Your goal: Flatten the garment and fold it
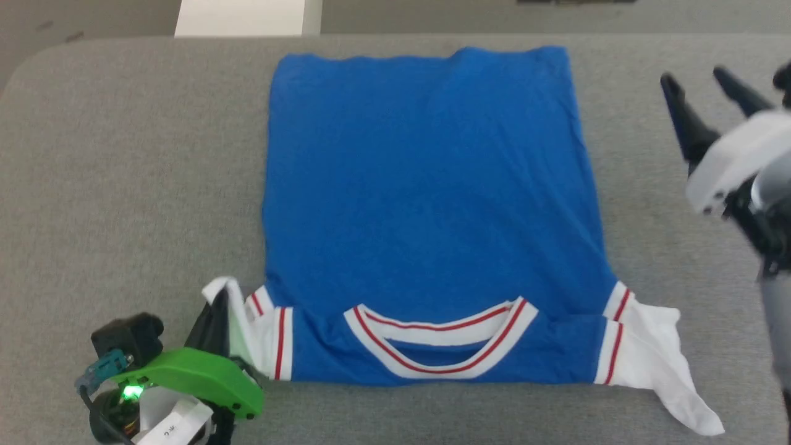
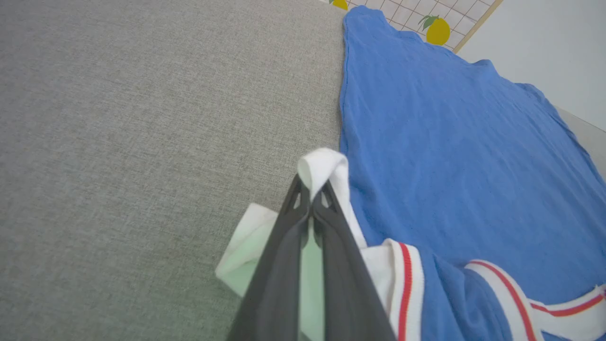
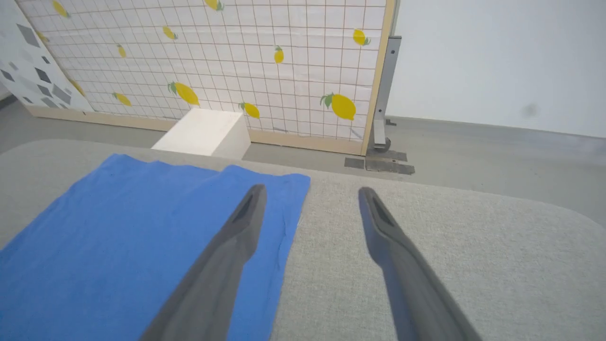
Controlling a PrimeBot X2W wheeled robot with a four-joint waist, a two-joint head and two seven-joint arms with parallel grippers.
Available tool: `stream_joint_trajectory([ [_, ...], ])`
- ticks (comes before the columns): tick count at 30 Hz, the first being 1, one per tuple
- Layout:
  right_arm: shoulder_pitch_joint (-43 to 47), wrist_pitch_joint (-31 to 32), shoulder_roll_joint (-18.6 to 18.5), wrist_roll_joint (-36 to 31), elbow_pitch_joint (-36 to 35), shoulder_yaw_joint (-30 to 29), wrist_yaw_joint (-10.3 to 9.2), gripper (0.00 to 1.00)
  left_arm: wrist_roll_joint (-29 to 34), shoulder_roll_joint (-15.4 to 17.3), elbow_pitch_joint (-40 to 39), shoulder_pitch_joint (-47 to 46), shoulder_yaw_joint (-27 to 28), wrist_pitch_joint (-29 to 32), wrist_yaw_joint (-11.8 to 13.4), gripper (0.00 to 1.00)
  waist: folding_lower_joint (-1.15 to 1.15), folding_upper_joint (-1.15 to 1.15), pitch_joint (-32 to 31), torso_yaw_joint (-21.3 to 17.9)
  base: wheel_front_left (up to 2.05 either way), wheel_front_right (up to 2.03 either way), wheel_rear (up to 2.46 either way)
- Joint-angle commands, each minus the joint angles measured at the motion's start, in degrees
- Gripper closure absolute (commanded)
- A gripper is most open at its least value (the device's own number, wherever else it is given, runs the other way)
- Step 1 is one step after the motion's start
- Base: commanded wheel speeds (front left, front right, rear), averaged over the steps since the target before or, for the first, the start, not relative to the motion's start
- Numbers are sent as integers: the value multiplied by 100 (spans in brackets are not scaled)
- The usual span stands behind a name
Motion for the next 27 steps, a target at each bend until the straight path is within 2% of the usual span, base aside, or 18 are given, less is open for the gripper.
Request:
stream_joint_trajectory([
  [1, -332, 113, -93, -109, 169, 89, -6, 0, 66, -44, -113, -143, -25, -53, -1, 100, -1, 0, 603, 426, 0, 0, 0],
  [6, -1421, 586, -315, -269, 791, 303, -6, 0, 181, -103, -500, -284, -130, -126, 20, 100, -1, 0, 1133, 733, 0, 0, 0],
  [15, -2995, 2233, -637, -690, 1698, 775, -6, 0, 311, -221, -1056, -377, -328, -258, 17, 100, -1, 0, 1941, 1197, 0, 0, 0],
  [20, -3450, 3115, -774, -839, 1909, 985, -6, 0, 368, -309, -1309, -362, -446, -322, 44, 100, -1, 0, 2241, 1372, 0, 0, 0],
  [27, -3636, 3803, -890, -956, 1878, 1280, -6, 0, 397, -355, -1470, -359, -515, -382, 53, 100, -1, 0, 2459, 1477, 0, 0, 0],
])
